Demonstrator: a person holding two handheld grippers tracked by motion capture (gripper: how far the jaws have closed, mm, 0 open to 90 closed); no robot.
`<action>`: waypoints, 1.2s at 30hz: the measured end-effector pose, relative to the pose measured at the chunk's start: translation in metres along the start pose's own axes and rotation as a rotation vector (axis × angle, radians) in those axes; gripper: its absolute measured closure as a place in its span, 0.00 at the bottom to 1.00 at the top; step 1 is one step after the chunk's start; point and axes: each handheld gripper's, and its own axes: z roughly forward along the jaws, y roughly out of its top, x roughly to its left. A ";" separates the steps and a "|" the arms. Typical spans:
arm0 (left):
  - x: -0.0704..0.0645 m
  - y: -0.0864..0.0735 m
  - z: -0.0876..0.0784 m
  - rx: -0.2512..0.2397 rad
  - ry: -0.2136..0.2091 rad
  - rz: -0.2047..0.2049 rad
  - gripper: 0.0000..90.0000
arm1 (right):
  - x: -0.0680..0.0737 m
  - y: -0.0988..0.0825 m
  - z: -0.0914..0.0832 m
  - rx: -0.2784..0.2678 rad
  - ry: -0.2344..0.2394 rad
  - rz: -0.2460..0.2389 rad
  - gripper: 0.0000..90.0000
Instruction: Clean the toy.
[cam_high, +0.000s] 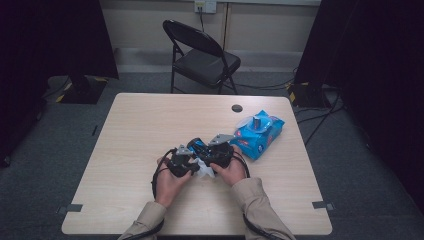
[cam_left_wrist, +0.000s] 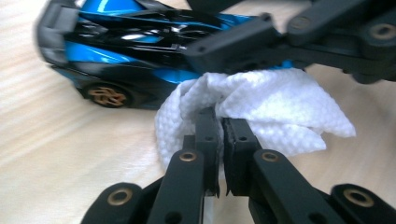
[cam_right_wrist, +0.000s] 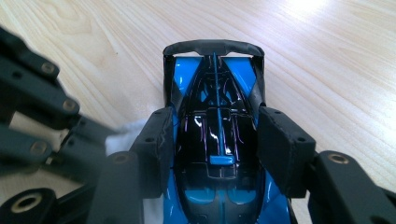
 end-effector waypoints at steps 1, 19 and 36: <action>0.002 0.001 0.000 0.005 0.005 0.006 0.95 | 0.000 0.000 0.000 -0.001 0.001 0.001 0.53; 0.026 0.006 -0.006 0.004 0.086 -0.050 0.95 | 0.000 0.000 0.000 -0.005 0.001 0.003 0.53; 0.050 0.006 -0.017 -0.018 0.167 -0.101 0.95 | -0.001 -0.001 0.000 -0.010 0.006 0.001 0.53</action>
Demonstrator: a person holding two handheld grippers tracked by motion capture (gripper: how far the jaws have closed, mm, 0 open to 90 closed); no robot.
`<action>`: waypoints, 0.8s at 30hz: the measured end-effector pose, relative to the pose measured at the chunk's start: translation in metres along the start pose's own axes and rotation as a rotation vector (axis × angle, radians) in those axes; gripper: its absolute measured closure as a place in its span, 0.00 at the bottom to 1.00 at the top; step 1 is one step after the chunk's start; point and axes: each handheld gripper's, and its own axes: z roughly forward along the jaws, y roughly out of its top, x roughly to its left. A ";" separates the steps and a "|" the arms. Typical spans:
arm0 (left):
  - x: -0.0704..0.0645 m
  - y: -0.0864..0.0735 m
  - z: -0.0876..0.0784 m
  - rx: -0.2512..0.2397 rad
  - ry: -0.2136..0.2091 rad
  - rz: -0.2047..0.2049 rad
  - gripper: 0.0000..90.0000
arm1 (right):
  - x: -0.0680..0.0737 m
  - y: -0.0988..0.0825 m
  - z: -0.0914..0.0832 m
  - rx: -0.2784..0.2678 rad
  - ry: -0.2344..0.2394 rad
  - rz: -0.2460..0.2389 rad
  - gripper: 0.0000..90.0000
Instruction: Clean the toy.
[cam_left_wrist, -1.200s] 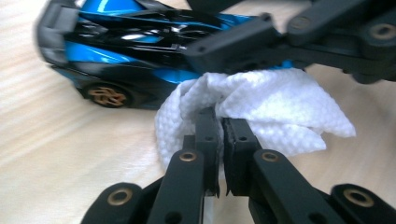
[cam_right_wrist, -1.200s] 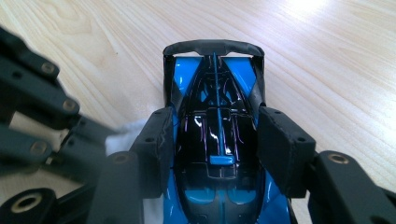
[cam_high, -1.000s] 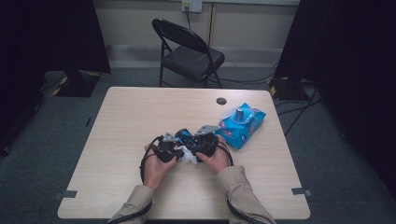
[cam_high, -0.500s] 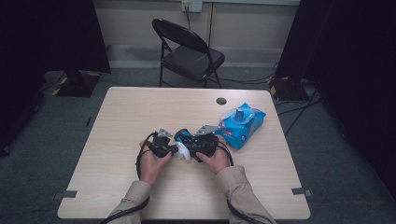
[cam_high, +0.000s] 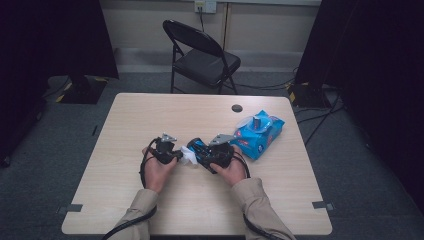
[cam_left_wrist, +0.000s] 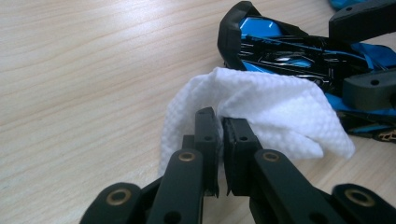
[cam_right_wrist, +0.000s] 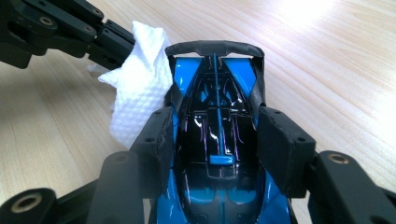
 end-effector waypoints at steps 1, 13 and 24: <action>0.000 -0.001 -0.001 -0.004 0.000 0.000 0.95 | 0.000 0.000 0.000 -0.001 0.001 0.001 0.53; -0.015 -0.020 -0.022 0.014 -0.117 0.056 0.94 | 0.000 -0.002 0.000 -0.018 -0.002 0.012 0.53; -0.025 -0.033 -0.024 0.042 -0.111 0.177 0.93 | -0.003 -0.001 -0.003 -0.012 0.039 0.095 0.40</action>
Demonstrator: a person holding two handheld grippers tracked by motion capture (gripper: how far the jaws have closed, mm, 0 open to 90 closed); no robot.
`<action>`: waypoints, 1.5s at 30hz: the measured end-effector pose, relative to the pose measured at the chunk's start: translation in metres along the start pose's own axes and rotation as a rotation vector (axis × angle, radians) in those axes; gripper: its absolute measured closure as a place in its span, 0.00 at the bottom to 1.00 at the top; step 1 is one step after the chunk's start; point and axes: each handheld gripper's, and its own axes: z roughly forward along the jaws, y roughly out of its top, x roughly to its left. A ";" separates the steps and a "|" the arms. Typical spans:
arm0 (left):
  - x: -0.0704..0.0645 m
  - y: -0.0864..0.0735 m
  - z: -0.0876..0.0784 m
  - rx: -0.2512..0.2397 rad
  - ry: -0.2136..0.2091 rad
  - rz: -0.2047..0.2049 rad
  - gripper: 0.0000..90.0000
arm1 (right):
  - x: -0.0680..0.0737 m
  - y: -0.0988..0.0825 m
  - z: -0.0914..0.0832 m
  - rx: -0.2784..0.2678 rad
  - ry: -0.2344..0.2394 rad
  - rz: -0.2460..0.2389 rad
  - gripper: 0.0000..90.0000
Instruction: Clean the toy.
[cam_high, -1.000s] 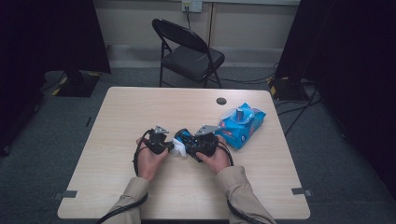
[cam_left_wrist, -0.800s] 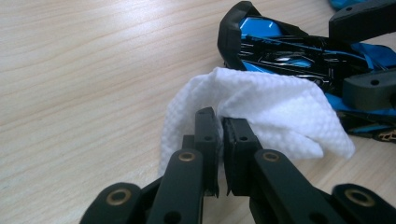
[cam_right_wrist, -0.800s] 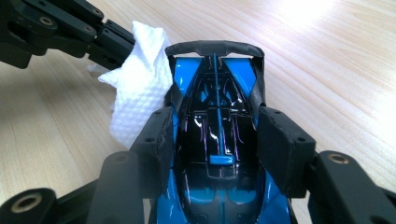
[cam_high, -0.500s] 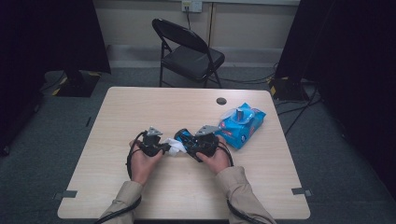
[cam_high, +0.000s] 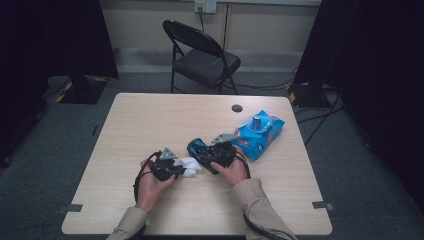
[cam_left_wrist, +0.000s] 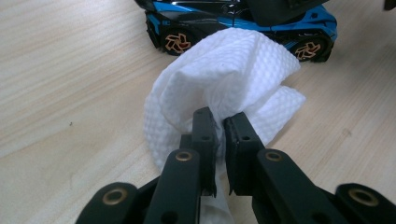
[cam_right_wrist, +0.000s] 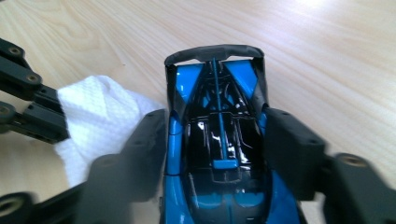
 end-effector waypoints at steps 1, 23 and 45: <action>-0.001 0.000 0.000 0.000 0.002 0.006 0.93 | -0.001 0.001 -0.001 0.016 -0.007 0.007 0.37; -0.002 -0.004 0.000 -0.034 0.008 -0.001 0.93 | -0.065 -0.024 -0.057 0.079 -0.166 0.000 0.62; 0.001 -0.002 0.000 -0.021 -0.011 -0.016 0.93 | -0.110 -0.018 -0.053 0.056 -0.223 0.013 0.65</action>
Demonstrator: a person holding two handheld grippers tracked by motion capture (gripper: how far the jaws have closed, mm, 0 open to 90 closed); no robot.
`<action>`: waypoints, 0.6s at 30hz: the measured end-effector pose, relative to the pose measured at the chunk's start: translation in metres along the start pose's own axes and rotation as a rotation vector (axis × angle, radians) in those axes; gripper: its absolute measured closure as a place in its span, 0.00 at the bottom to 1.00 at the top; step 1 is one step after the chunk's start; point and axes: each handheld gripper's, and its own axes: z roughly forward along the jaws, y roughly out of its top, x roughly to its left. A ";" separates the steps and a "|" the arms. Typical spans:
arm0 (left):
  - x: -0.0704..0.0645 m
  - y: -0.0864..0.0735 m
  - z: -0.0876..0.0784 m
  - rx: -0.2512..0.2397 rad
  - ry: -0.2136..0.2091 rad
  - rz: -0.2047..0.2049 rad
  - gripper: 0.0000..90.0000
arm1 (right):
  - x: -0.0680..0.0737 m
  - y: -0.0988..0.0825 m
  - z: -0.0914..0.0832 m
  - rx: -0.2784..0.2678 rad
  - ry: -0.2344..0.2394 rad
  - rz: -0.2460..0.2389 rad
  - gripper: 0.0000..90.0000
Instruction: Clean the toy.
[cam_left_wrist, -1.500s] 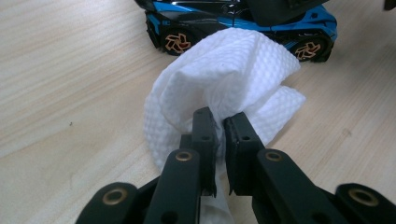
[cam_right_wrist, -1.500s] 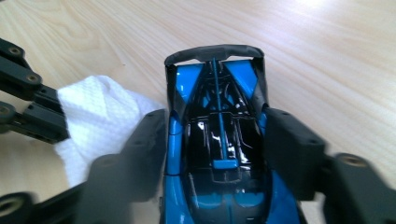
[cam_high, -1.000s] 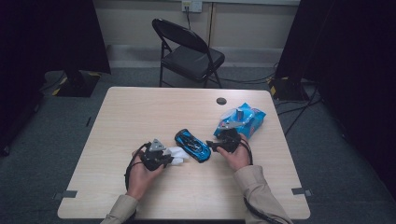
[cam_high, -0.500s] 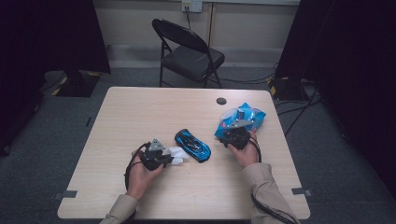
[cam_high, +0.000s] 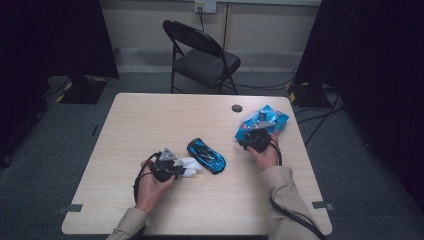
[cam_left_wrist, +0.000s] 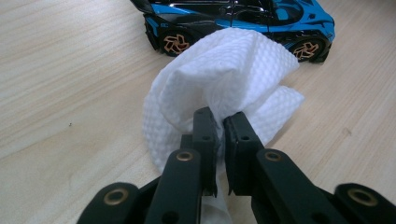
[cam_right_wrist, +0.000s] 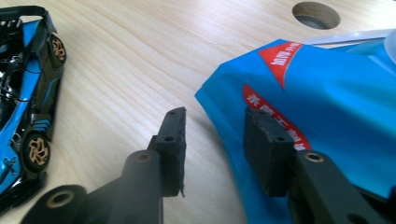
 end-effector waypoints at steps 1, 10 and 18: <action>0.000 0.000 0.000 -0.001 -0.002 -0.002 0.93 | 0.001 0.000 0.000 0.000 0.007 0.002 0.64; -0.009 -0.004 -0.004 0.001 -0.025 -0.001 0.93 | 0.022 -0.015 -0.027 -0.046 0.098 0.005 0.52; -0.034 -0.004 -0.001 0.006 -0.087 0.022 0.93 | 0.048 -0.033 -0.054 -0.073 0.169 -0.029 0.47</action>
